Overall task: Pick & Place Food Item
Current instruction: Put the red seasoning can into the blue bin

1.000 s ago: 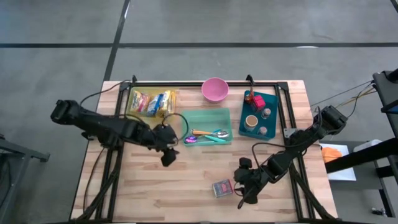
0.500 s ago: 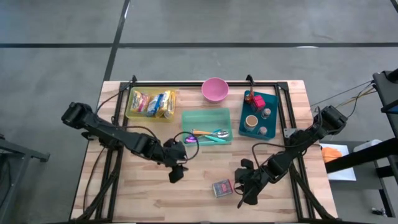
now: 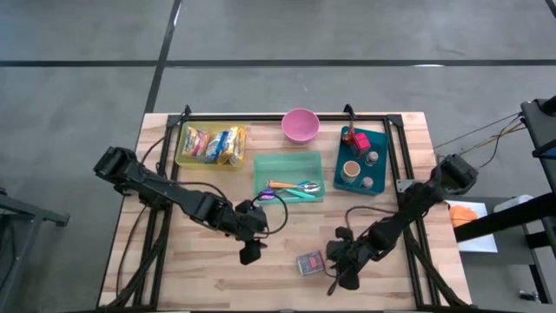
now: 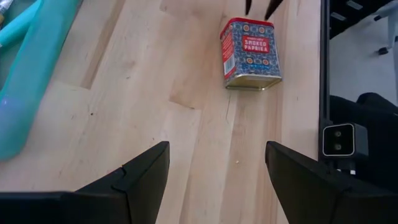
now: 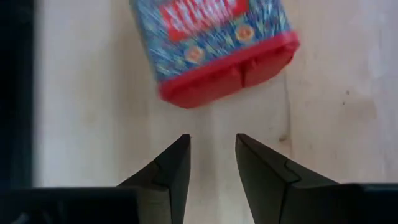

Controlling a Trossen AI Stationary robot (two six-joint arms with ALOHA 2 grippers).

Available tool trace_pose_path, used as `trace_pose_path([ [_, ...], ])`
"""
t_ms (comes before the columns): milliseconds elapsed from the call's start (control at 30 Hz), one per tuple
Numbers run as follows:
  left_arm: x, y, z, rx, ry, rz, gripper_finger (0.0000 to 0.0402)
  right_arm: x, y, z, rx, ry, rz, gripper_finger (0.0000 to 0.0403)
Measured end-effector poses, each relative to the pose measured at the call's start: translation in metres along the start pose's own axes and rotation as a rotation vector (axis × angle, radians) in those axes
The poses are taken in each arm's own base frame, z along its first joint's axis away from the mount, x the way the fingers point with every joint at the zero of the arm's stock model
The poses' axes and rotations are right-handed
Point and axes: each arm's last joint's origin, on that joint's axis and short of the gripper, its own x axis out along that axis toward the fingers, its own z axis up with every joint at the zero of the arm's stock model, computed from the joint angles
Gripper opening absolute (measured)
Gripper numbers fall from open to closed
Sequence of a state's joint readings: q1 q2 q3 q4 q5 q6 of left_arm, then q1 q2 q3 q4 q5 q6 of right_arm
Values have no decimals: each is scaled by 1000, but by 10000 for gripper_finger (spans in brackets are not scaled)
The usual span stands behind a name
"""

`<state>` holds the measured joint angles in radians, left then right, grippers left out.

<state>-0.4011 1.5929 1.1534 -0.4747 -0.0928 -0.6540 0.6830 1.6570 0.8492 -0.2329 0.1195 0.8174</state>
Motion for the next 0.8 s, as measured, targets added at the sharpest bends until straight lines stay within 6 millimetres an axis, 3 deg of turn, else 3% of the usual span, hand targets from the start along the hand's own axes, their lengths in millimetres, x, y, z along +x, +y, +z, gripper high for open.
trace_pose_path([
  [167,0,-1,-1,2,1,-1,274,26,7,3,-71,43,-36,125],
  [333,2,-1,-1,2,5,1,274,42,24,29,-174,-2,-32,125],
  [500,4,0,-6,6,26,5,274,44,34,59,-255,-46,-59,125],
  [667,3,-4,-16,74,80,22,274,39,30,62,-266,61,-188,125],
  [800,6,-15,-19,202,52,-24,274,34,31,62,-244,45,-198,125],
])
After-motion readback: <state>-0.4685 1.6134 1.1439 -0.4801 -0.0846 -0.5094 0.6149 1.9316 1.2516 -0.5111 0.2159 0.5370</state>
